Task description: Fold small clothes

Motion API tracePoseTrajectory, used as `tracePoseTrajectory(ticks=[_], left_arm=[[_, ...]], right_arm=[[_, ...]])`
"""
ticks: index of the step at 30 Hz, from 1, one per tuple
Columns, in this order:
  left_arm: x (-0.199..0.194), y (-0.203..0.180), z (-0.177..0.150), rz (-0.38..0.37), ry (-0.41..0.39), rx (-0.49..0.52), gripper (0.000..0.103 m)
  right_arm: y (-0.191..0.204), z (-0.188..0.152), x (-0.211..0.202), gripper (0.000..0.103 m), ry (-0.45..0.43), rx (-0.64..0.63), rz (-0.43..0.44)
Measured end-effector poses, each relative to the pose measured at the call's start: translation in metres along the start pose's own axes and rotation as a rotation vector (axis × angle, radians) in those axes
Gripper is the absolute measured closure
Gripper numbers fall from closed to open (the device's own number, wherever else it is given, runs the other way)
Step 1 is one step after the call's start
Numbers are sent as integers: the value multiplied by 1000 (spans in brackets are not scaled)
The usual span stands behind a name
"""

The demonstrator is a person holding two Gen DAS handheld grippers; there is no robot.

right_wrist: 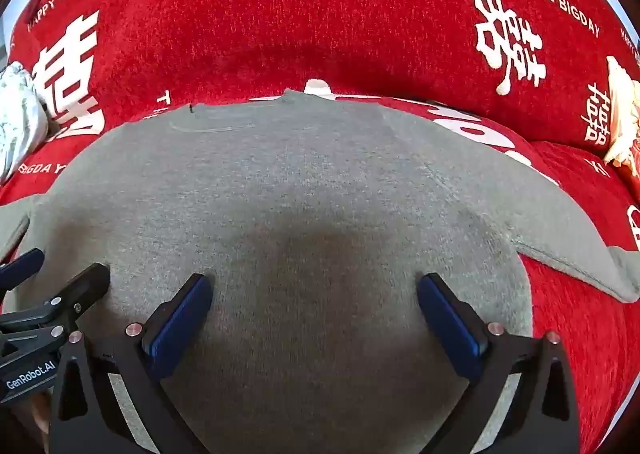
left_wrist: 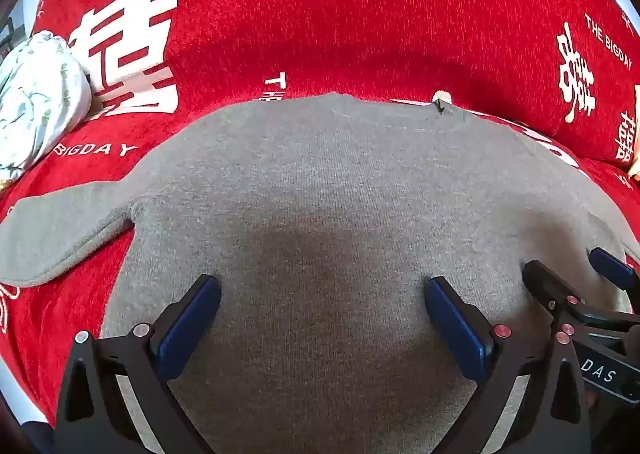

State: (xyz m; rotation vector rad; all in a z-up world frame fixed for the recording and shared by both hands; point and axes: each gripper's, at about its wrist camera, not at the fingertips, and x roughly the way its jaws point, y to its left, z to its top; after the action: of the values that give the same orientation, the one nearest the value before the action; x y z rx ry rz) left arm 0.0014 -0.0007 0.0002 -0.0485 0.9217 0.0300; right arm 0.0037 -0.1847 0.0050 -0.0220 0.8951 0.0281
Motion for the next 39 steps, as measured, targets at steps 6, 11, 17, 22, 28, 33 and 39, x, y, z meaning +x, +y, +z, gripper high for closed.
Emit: tracePoseTrajectory(ticks=[6,11,17,22,28,33,39], left_arm=[[-6,0,0,-3,-24,-7,0],[-6,1,7,-2,-15,-11,0],[-5,-1,2,5,-28,-13,0],[-4,-1,1,7,-29,-14,0],[-3,-1,0,7,-31,-15,0],[-3,0,-1,5,-32,-15,0],[-3,1,-1,6,-32,-13,0]], right_arm=[[0,-2,0,0,2,2,1],[-5,-1,-4,0,-1,3,3],[1,-2,1,0,-7,1,-4],[0,-1,3,0,-8,5,6],[1,-1,2,0,-8,0,-1],[3,-2,3,0,-8,-5,-10],[1,-3,3,0,-12,0,-4]])
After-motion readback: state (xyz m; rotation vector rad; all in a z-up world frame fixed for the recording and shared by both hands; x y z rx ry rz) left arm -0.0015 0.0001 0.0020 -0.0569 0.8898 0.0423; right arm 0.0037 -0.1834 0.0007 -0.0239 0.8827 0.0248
